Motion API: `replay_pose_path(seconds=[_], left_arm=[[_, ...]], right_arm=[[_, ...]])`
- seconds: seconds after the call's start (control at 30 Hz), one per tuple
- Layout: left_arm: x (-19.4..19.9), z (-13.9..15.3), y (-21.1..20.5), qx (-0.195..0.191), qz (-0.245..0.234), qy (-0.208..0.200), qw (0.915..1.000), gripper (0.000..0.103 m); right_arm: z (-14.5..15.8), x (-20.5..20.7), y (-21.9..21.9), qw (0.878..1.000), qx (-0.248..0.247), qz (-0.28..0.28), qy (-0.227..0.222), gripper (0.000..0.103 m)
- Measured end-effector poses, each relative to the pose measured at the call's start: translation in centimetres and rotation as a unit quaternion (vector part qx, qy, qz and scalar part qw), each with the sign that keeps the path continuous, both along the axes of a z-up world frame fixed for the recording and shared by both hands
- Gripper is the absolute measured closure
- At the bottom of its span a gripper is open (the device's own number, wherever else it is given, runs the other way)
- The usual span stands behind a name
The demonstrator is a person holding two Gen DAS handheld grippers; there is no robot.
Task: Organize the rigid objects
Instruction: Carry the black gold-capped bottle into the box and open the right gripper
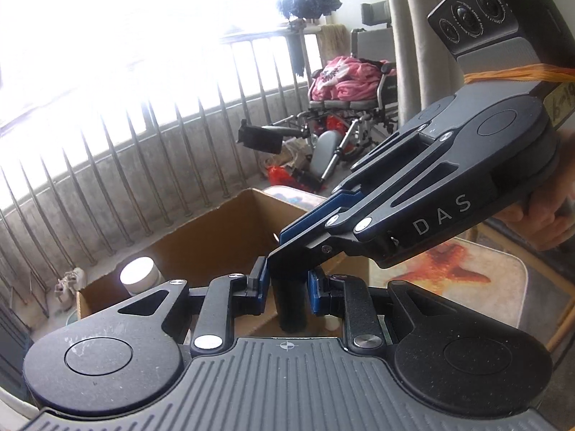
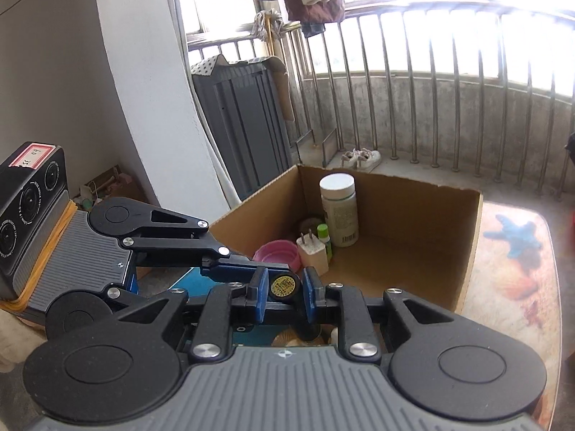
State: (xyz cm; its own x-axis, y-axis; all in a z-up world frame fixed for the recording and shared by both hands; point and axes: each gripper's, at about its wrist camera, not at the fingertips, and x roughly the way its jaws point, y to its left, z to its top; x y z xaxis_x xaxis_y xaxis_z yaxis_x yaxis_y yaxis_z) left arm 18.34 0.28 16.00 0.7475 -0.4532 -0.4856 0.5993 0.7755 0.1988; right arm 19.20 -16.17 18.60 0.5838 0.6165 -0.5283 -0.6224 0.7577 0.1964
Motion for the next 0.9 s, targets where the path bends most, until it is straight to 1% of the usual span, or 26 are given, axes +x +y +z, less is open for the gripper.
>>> replay_pose_path(seconds=[0.03,0.13,0.2,0.27,0.4,0.47,0.53,0.6,0.67,0.73,0.77,0.8,0.9], left_arm=[[1.6,0.2,0.3,-0.006,0.007,0.008,0.9999,0.082],[5.3,0.0,0.5,0.02,0.026,0.003,0.9995,0.082],[7.4,-0.5,0.8,0.024,0.035,0.012,0.999,0.082],[9.4,-1.0,1.4,0.023,0.042,0.02,0.9987,0.082],[12.6,-1.8,2.7,0.009,0.052,0.047,0.9975,0.082],[13.5,-2.4,3.2,0.007,0.057,0.049,0.9971,0.082],[14.2,-3.1,3.7,-0.002,0.059,0.056,0.9967,0.082],[14.9,-3.8,4.2,-0.012,0.066,0.071,0.9952,0.082],[15.3,-4.4,4.3,-0.006,0.073,0.074,0.9945,0.082],[15.6,-4.4,4.7,-0.008,0.08,0.09,0.9927,0.082],[15.7,-4.4,4.9,-0.013,0.08,0.094,0.9923,0.082],[15.8,-4.2,5.0,-0.013,0.08,0.098,0.9919,0.082],[16.0,-4.3,4.5,0.022,0.076,0.099,0.992,0.082]], right_arm=[[0.5,0.8,0.3,1.0,-0.005,-0.002,-0.005,0.08],[1.2,4.7,1.8,0.999,-0.03,-0.007,-0.015,0.08],[0.8,8.0,2.6,0.999,-0.035,-0.014,-0.001,0.08],[0.3,10.5,3.3,0.999,-0.042,-0.015,0.009,0.081],[-0.9,14.5,4.4,0.998,-0.051,-0.018,0.029,0.081],[-1.5,16.0,4.6,0.998,-0.051,-0.02,0.04,0.081],[-2.1,17.2,5.0,0.997,-0.052,-0.02,0.044,0.081],[-2.8,18.2,5.7,0.996,-0.068,-0.019,0.048,0.082],[-3.6,18.8,6.5,0.995,-0.082,-0.017,0.05,0.083],[-4.3,19.1,7.2,0.994,-0.095,-0.014,0.048,0.084],[-4.6,19.2,7.4,0.994,-0.093,-0.009,0.051,0.087],[-4.7,19.4,7.4,0.995,-0.089,-0.008,0.054,0.087],[-4.9,19.5,7.1,0.995,-0.082,-0.005,0.049,0.087]])
